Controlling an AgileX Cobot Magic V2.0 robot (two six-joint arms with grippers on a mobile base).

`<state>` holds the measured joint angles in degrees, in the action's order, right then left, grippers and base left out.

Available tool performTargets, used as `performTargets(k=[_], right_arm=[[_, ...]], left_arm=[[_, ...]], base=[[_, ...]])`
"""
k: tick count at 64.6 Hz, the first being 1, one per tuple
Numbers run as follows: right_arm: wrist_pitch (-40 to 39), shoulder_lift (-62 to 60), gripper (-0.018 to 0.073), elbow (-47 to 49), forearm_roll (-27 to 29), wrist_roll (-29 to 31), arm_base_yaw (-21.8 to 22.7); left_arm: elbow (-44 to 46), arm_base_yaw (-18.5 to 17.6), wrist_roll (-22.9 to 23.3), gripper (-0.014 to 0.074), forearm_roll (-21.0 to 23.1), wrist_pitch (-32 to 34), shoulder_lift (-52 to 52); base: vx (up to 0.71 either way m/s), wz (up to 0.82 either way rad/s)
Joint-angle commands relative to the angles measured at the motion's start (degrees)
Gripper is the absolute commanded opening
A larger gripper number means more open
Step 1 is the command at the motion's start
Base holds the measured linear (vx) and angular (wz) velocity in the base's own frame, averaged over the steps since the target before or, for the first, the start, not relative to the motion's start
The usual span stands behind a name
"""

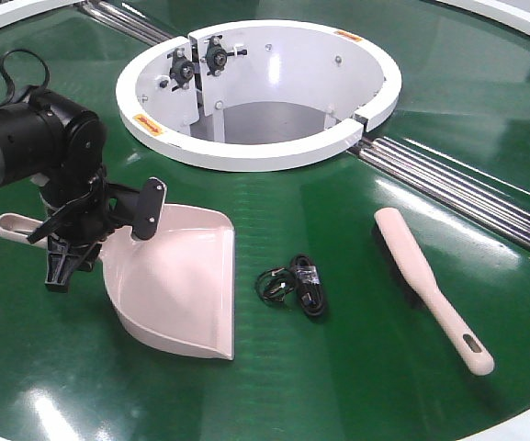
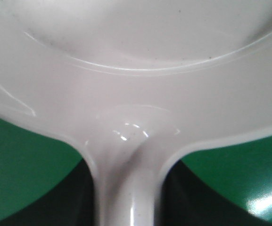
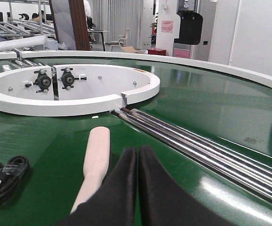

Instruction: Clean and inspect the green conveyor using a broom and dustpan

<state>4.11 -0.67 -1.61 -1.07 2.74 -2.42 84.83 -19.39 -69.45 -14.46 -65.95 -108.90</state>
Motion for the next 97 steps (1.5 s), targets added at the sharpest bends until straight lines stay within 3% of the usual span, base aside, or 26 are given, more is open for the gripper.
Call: performTargets(k=[1, 76, 89, 97], right_arm=[[-4.11, -0.70, -0.0008, -0.18, -0.22, -0.11, 0.32], [-4.11, -0.62, -0.0008, -0.18, -0.22, 0.03, 0.32], [-8.78, -0.62, -0.0008, 0.02, -0.91, 1.33, 0.32], [-12.75, -0.45, -0.0008, 2.73, 1.52, -0.23, 0.32]], left_arm=[[1.41, -0.96, -2.61, -0.0008, 1.89, -1.37, 2.35], [1.41, -0.85, -2.61, -0.0006, 1.89, -2.86, 2.35], [1.41, -0.85, -2.61, -0.0006, 1.89, -2.86, 2.35], [1.41, -0.85, -2.61, -0.0006, 1.89, -2.86, 2.35]], base=[[0.00, 0.00], [0.00, 0.00], [0.00, 0.00], [0.00, 0.00]])
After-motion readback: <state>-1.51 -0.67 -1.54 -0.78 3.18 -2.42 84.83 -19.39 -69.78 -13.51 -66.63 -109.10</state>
